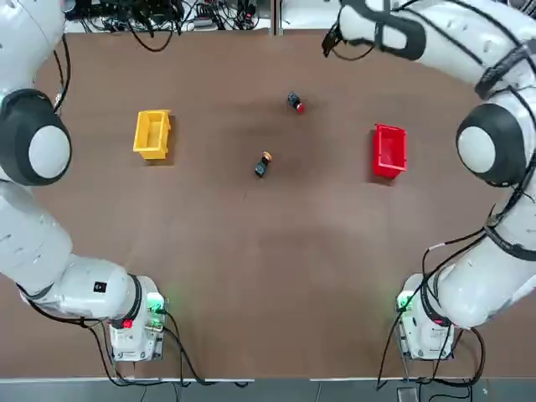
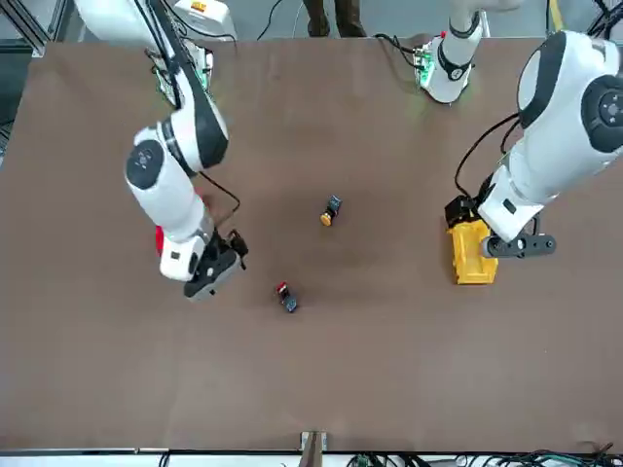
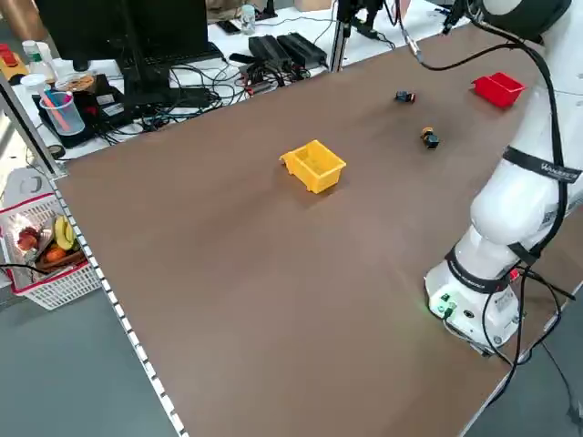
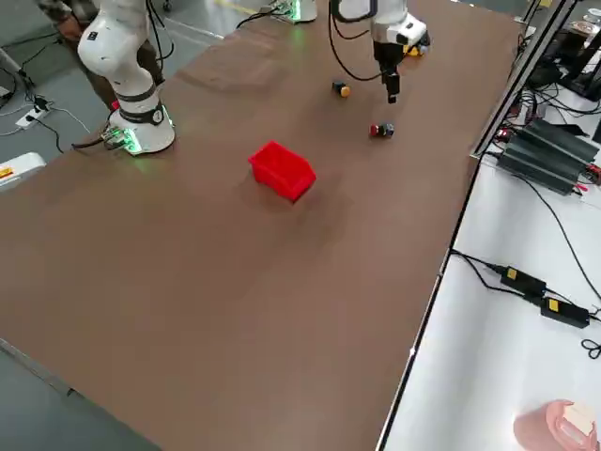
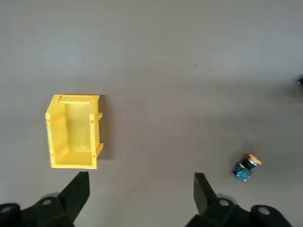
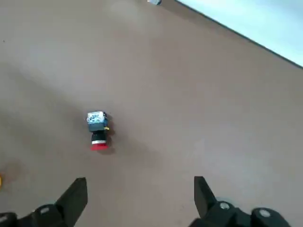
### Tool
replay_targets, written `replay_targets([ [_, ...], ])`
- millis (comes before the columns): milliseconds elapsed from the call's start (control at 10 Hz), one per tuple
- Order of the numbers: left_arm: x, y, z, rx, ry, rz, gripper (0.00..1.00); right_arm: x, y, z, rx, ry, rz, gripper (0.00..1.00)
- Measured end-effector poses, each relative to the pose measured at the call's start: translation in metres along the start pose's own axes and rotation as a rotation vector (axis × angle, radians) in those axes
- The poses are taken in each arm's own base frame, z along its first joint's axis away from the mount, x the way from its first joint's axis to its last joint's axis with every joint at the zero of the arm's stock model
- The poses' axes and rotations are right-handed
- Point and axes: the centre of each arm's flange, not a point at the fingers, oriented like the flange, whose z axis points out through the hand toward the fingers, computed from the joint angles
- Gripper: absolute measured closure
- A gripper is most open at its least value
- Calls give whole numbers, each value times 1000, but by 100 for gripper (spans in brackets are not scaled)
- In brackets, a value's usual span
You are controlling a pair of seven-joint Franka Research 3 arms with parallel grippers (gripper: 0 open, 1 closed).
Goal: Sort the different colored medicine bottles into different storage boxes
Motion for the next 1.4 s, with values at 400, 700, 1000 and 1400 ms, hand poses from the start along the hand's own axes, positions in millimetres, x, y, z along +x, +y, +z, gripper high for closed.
replay_targets([
  [400,-37,105,80,5,-15,92,3,-3,-76,100,21,38,-77,1],
  [700,-56,167,157,8,-49,169,5,-8,-97,149,19,73,-69,1],
  [1000,-83,199,227,-33,12,184,7,-4,-75,169,-12,80,-51,1],
  [1400,-130,246,294,26,10,232,13,-13,-79,198,-14,92,-51,1],
])
